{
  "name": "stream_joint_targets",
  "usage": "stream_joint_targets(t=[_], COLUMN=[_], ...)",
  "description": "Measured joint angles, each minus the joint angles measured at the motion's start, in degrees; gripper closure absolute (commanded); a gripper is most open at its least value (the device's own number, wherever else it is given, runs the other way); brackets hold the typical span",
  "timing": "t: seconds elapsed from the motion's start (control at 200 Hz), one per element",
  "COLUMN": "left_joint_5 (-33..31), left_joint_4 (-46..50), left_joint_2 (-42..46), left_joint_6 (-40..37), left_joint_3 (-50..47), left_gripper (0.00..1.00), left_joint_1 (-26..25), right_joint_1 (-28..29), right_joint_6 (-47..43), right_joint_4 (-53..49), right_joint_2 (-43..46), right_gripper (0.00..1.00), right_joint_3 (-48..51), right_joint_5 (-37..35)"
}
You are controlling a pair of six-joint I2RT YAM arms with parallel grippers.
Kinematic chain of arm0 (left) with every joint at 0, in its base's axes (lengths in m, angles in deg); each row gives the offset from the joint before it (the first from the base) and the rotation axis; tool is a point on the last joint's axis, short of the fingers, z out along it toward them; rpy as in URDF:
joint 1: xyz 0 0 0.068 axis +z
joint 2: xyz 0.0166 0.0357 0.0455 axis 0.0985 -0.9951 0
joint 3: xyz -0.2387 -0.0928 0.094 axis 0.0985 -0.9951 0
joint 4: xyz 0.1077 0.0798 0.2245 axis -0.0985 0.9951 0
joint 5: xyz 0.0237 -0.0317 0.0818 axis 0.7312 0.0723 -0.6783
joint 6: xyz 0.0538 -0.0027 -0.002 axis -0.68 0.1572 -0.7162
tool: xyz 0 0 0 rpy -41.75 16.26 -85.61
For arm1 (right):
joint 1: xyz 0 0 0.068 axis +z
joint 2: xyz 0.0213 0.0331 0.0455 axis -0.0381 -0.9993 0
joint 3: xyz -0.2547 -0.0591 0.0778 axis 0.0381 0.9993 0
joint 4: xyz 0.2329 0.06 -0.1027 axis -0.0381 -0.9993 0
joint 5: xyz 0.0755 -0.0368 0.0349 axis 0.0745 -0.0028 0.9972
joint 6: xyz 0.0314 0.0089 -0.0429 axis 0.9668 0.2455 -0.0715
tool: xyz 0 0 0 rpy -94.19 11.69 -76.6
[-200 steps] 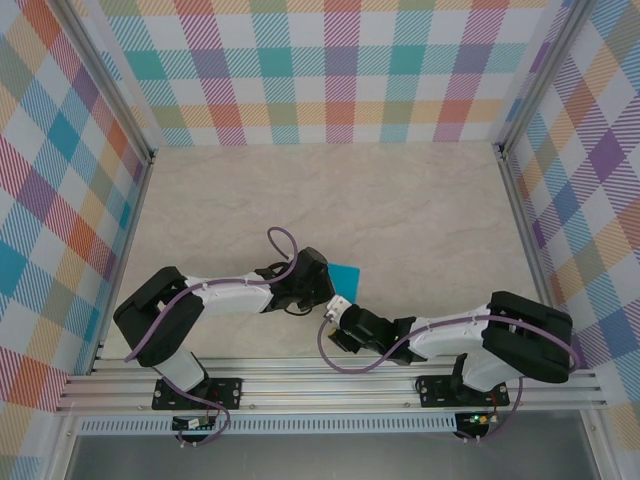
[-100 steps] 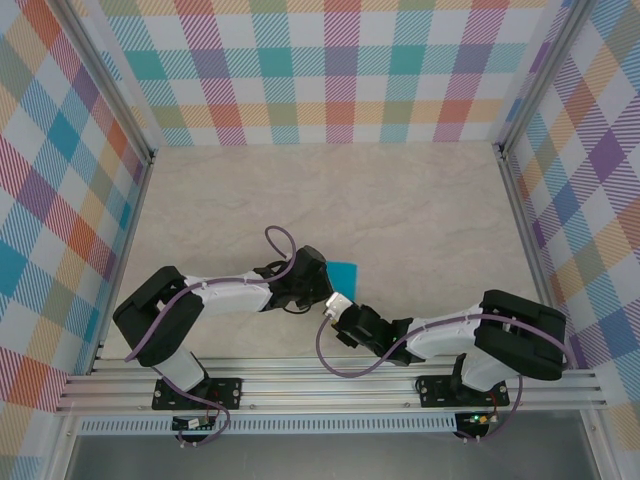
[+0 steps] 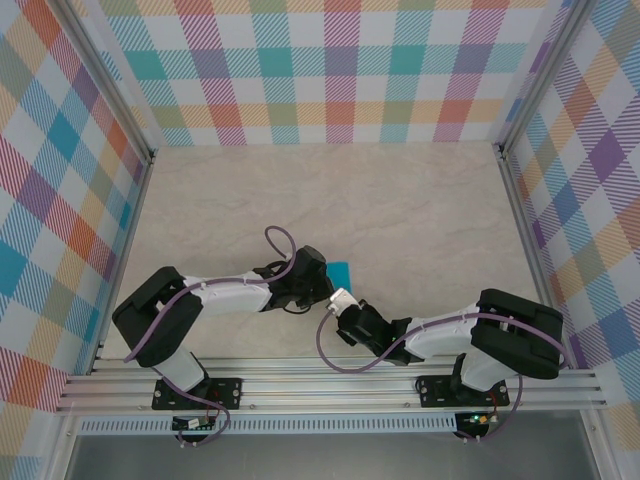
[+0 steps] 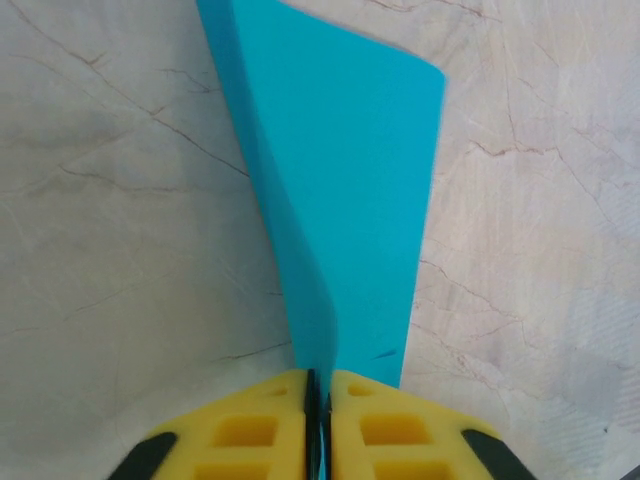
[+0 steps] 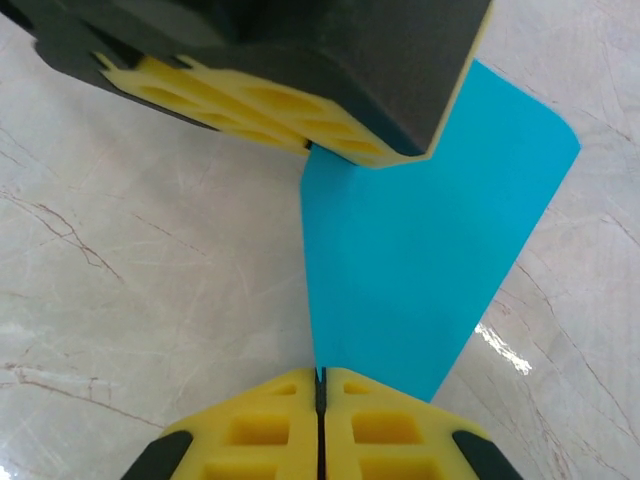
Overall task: Fold a paper plane with a square sheet of paper (pick it up from the middle)
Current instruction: Fold the wing for the fifth time at the center of the table.
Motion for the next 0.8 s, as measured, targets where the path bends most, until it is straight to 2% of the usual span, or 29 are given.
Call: stream_joint_targets(t=[0.04, 0.11, 0.205, 0.31, 0.51, 0.8], left_joint_5=[-0.02, -0.20, -1.05, -2.58, -4.92, -3.41], left_joint_4=[0.09, 0.11, 0.37, 1.16, 2.10, 0.92], left_joint_2=[0.59, 2.23, 5.68, 9.90, 15.06, 13.09], left_joint_6=[-0.15, -0.33, -0.33, -0.46, -0.37, -0.81], left_joint_3=[-0.02, -0.24, -0.79, -1.68, -3.74, -3.98], left_gripper=[0.74, 0.60, 0.49, 0.43, 0.42, 0.49], left_joint_1=[0.00, 0.04, 0.37, 0.55, 0.81, 0.81], right_joint_1=[-0.17, -0.74, -2.36, -4.83, -11.37, -18.18], right_joint_6=[0.79, 2.64, 4.87, 7.06, 11.63, 18.91], right_joint_4=[0.02, 0.17, 0.31, 0.90, 3.37, 8.59], right_joint_2=[0.00, 0.15, 1.29, 3.96, 8.50, 8.44], right_gripper=[0.95, 0.96, 0.97, 0.96, 0.96, 0.96], right_joint_3=[0.11, 0.52, 1.60, 3.26, 6.29, 7.98], right_joint_5=[0.07, 0.92, 2.99, 6.03, 14.84, 26.40])
